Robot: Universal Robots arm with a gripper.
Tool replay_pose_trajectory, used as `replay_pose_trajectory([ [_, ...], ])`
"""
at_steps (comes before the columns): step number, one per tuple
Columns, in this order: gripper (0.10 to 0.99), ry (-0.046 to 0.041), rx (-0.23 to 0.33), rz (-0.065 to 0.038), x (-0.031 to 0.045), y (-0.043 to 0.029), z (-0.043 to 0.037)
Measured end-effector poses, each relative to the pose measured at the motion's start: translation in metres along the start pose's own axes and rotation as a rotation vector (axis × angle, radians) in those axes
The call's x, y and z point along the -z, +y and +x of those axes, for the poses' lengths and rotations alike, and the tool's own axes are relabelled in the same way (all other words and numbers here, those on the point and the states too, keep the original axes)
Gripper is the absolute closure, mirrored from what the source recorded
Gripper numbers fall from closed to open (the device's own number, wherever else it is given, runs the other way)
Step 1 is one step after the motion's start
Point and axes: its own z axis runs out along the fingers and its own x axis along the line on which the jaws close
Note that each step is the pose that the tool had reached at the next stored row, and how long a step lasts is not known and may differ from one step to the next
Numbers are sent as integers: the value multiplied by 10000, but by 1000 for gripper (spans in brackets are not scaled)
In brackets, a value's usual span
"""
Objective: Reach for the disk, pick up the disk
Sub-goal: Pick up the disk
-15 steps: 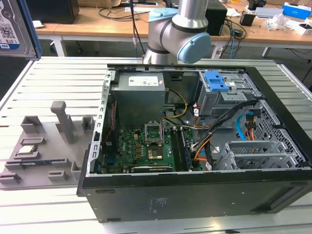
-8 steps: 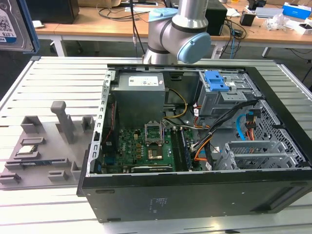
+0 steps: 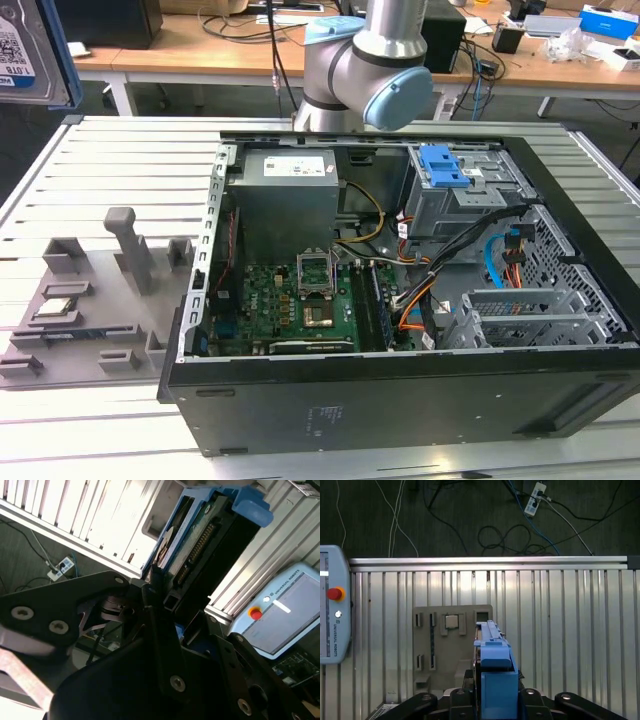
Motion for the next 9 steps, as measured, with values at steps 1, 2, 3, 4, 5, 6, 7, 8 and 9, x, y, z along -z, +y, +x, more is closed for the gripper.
replay_pose_trajectory([
  [1,722,1,-1,0,1,-18,-1],
  [2,722,3,-1,-1,2,-41,-1],
  [3,722,3,-2,-2,4,-78,-2],
  [4,722,3,-2,-3,5,-104,-2],
  [5,722,2,-2,-6,9,-216,-4],
  [6,722,3,-2,-9,13,-279,-4],
  [7,722,3,-1,-10,15,-337,-5],
  [8,722,3,-2,-12,17,-378,-6],
  [9,722,3,-2,-14,18,-415,-6],
])
